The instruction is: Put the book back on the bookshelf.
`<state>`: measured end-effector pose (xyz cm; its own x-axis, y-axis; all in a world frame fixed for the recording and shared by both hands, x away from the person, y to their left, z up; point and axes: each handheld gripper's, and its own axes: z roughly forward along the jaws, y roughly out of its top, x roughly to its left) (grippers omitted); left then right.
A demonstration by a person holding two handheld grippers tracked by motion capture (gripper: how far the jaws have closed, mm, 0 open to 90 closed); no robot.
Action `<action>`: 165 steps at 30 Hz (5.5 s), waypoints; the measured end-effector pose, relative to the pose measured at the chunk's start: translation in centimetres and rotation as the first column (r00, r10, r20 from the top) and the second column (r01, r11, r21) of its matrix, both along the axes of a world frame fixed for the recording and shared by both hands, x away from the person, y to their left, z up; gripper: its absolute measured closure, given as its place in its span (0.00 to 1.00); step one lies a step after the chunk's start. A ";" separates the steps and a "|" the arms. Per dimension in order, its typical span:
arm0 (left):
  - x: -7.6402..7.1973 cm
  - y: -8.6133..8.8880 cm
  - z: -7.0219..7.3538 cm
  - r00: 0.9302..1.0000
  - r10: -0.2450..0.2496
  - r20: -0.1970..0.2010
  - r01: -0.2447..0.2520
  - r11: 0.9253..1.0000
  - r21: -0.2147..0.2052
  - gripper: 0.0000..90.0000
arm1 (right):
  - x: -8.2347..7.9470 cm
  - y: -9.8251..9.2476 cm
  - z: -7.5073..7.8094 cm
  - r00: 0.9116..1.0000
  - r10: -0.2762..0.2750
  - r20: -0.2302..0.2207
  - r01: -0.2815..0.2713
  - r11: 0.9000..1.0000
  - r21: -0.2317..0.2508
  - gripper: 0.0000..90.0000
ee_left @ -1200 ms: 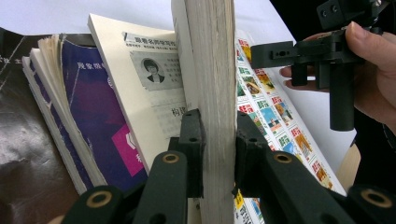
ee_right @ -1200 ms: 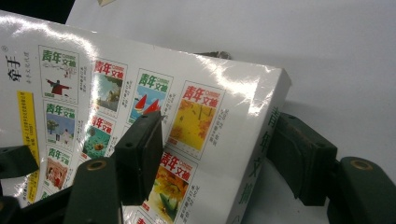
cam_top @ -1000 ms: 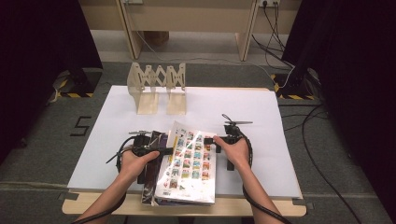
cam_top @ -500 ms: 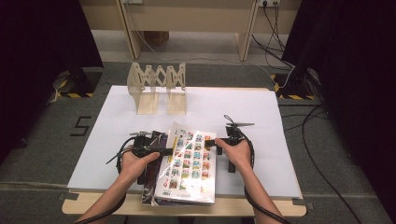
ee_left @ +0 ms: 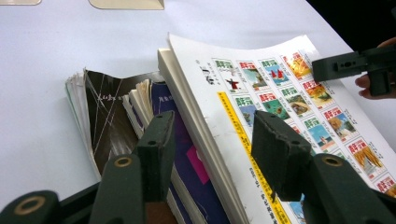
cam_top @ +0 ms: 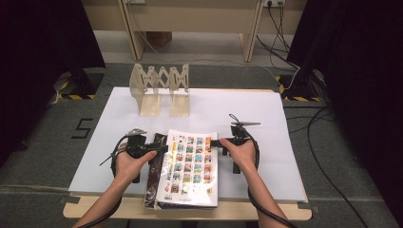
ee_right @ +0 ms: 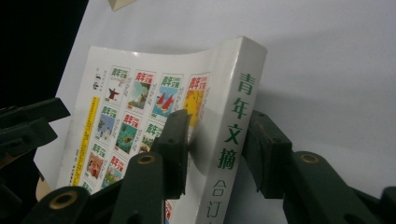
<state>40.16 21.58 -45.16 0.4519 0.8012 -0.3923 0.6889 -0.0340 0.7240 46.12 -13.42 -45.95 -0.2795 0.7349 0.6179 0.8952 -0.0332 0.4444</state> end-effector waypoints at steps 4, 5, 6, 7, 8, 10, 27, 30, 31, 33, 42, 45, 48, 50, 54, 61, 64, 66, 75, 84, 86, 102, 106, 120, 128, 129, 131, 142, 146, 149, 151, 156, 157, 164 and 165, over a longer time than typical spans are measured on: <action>-0.1 0.0 -0.3 1.000 -0.007 -0.003 0.007 1.000 -0.006 0.54 | 0.0 0.2 0.7 1.000 0.005 0.012 -0.005 1.000 0.027 0.77; -0.1 0.0 -0.2 1.000 -0.008 -0.001 0.008 1.000 -0.007 0.54 | 0.0 0.2 0.8 1.000 0.006 0.014 -0.006 0.999 0.038 0.78; -0.1 0.0 -0.2 1.000 -0.006 0.002 0.007 1.000 -0.012 0.54 | 0.0 0.2 1.0 1.000 0.003 0.009 -0.003 0.999 0.048 0.79; -0.1 0.0 -0.2 1.000 -0.006 0.002 0.007 1.000 -0.012 0.54 | 0.0 0.2 1.0 1.000 0.003 0.009 -0.003 0.999 0.048 0.79; -0.2 0.1 0.0 1.000 -0.003 0.013 0.003 1.000 -0.016 0.54 | 0.0 0.3 1.5 1.000 0.000 0.017 -0.001 0.998 0.063 0.80; -0.2 0.3 0.3 1.000 0.002 0.025 -0.002 1.000 -0.020 0.54 | -0.1 0.5 1.9 1.000 -0.002 0.030 -0.001 0.997 0.073 0.81; -1.6 2.9 0.6 0.982 0.093 0.163 -0.098 0.995 0.022 0.48 | -1.3 1.2 7.5 0.974 -0.008 0.225 -0.014 0.995 0.098 0.83; -2.0 3.7 0.4 0.972 0.123 0.201 -0.132 0.991 0.032 0.46 | -1.5 1.3 8.1 0.967 -0.018 0.254 -0.009 0.995 0.104 0.83; -2.2 4.0 0.3 0.968 0.133 0.213 -0.144 0.989 0.036 0.46 | -1.6 1.3 8.4 0.964 -0.020 0.267 -0.008 0.995 0.104 0.83; -2.4 4.5 0.1 0.959 0.152 0.239 -0.168 0.985 0.047 0.44 | -1.7 1.4 8.9 0.957 -0.030 0.289 -0.002 0.994 0.110 0.83; -2.5 6.2 -0.6 0.941 0.194 0.278 -0.226 0.970 0.087 0.41 | -2.0 1.7 11.3 0.921 -0.075 0.383 0.027 0.991 0.129 0.83; -2.6 6.2 -0.9 0.940 0.188 0.284 -0.221 0.971 0.090 0.41 | -2.0 2.0 11.9 0.907 -0.086 0.413 0.037 0.991 0.125 0.83; -2.6 6.1 -1.1 0.941 0.184 0.285 -0.218 0.972 0.092 0.41 | -2.0 2.3 12.3 0.890 -0.098 0.446 0.048 0.991 0.122 0.83; -2.7 6.1 -1.0 0.938 0.183 0.294 -0.218 0.972 0.090 0.41 | -1.9 2.6 12.7 0.876 -0.112 0.468 0.060 0.990 0.125 0.83; -2.9 6.2 -0.8 0.932 0.188 0.310 -0.226 0.970 0.090 0.41 | -1.8 3.1 13.5 0.852 -0.138 0.505 0.085 0.988 0.128 0.83; -3.1 6.4 -0.7 0.928 0.192 0.319 -0.231 0.969 0.086 0.41 | -1.2 4.3 14.6 0.800 -0.169 0.576 0.114 0.985 0.131 0.83; -3.2 6.6 -0.8 0.928 0.195 0.318 -0.234 0.968 0.091 0.41 | -0.8 4.8 15.0 0.787 -0.172 0.592 0.117 0.985 0.131 0.83; -3.2 6.7 -0.9 0.926 0.202 0.318 -0.240 0.967 0.086 0.41 | -0.6 5.2 15.3 0.780 -0.179 0.600 0.123 0.983 0.134 0.83; -3.5 7.0 -0.8 0.923 0.210 0.322 -0.249 0.965 0.087 0.41 | 0.2 6.9 16.2 0.741 -0.178 0.647 0.132 0.984 0.120 0.83; -3.8 7.4 -0.9 0.920 0.223 0.322 -0.264 0.960 0.090 0.41 | 0.7 8.4 16.9 0.685 -0.198 0.701 0.171 0.979 0.109 0.83; -4.0 7.5 -0.9 0.919 0.228 0.323 -0.269 0.959 0.090 0.41 | 0.8 8.7 17.0 0.678 -0.199 0.708 0.178 0.978 0.104 0.83; -5.2 8.5 -1.3 0.909 0.267 0.319 -0.310 0.946 0.093 0.41 | 2.4 10.3 17.2 0.637 -0.222 0.738 0.204 0.972 0.117 0.83; -5.4 8.7 -1.4 0.911 0.269 0.312 -0.313 0.945 0.098 0.41 | 2.9 10.8 17.2 0.630 -0.224 0.744 0.209 0.971 0.115 0.83; -5.0 8.6 -1.5 0.915 0.262 0.306 -0.301 0.950 0.087 0.41 | 4.9 12.2 17.2 0.626 -0.237 0.743 0.218 0.968 0.124 0.83; -4.8 8.6 -1.6 0.917 0.259 0.303 -0.297 0.951 0.088 0.41 | 6.0 12.3 17.3 0.594 -0.260 0.761 0.267 0.956 0.119 0.83; -4.8 8.6 -1.7 0.918 0.258 0.302 -0.297 0.951 0.089 0.41 | 6.0 12.3 17.4 0.590 -0.270 0.761 0.277 0.953 0.123 0.83; -4.7 8.5 -1.7 0.919 0.255 0.300 -0.294 0.952 0.090 0.41 | 6.1 12.3 17.4 0.583 -0.280 0.762 0.293 0.948 0.125 0.83; -4.7 8.5 -1.8 0.921 0.250 0.297 -0.288 0.953 0.091 0.41 | 6.4 12.7 17.2 0.576 -0.302 0.760 0.329 0.936 0.123 0.83; -4.7 8.5 -1.8 0.922 0.249 0.296 -0.286 0.954 0.090 0.41 | 6.1 12.7 17.2 0.567 -0.306 0.765 0.340 0.933 0.120 0.83; -4.7 8.5 -1.8 0.922 0.248 0.297 -0.286 0.954 0.090 0.41 | 5.9 12.7 17.3 0.560 -0.300 0.772 0.339 0.933 0.117 0.83; -4.7 8.5 -1.8 0.922 0.247 0.297 -0.286 0.954 0.093 0.41 | 5.9 12.7 17.4 0.558 -0.297 0.775 0.342 0.933 0.111 0.83; -4.7 8.4 -1.8 0.924 0.242 0.296 -0.281 0.955 0.093 0.41 | 6.1 12.7 17.4 0.552 -0.295 0.780 0.352 0.930 0.102 0.83; -4.7 8.4 -1.8 0.924 0.242 0.296 -0.280 0.955 0.094 0.41 | 6.1 12.8 17.4 0.553 -0.293 0.780 0.355 0.930 0.098 0.83; -4.7 8.3 -1.9 0.927 0.236 0.291 -0.274 0.957 0.096 0.41 | 6.6 13.6 17.2 0.543 -0.279 0.792 0.368 0.927 0.074 0.83; -4.7 8.3 -1.9 0.927 0.235 0.290 -0.273 0.957 0.096 0.41 | 6.7 13.7 17.2 0.539 -0.276 0.796 0.371 0.926 0.069 0.83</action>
